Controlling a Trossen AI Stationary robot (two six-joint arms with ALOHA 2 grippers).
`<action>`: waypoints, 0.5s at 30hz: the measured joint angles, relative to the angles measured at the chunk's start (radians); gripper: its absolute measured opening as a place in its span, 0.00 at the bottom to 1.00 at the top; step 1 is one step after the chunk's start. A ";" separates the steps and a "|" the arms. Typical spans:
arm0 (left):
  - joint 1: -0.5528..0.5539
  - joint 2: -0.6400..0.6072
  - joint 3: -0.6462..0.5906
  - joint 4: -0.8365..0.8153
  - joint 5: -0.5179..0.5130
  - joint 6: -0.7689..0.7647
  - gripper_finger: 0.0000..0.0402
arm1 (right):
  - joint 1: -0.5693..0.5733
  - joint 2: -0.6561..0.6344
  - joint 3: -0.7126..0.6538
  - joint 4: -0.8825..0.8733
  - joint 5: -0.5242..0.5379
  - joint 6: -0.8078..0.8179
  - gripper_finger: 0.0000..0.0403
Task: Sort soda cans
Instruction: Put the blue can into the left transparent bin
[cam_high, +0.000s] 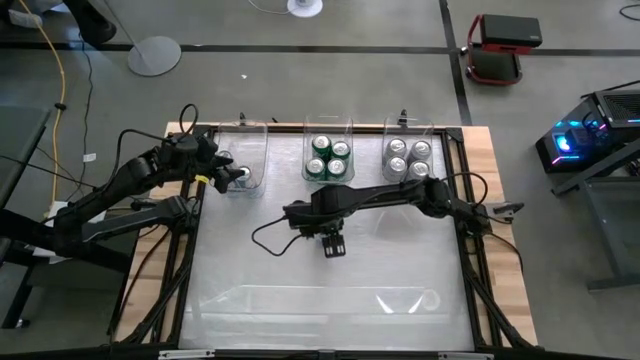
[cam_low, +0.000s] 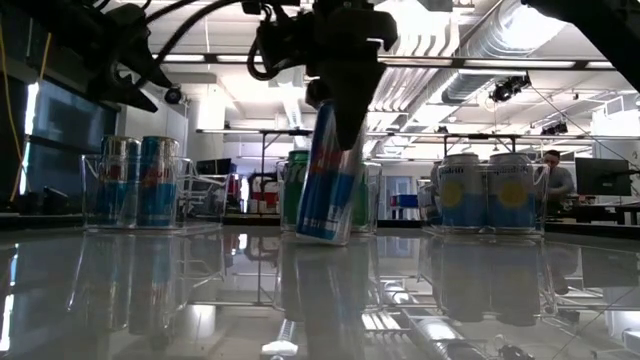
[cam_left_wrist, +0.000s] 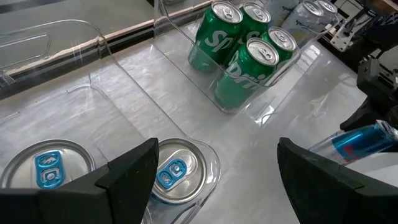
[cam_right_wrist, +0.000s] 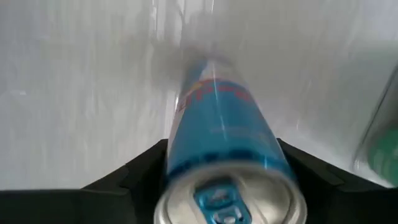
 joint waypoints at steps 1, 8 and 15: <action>0.000 0.000 0.000 0.000 0.000 0.000 0.76 | 0.001 0.000 0.000 0.010 0.000 -0.002 0.60; 0.000 0.000 0.000 -0.002 0.000 0.000 0.76 | 0.001 0.002 0.019 0.091 0.000 -0.055 0.70; -0.019 -0.003 0.000 -0.014 0.084 0.003 0.76 | 0.023 -0.026 0.113 0.010 0.090 -0.097 0.71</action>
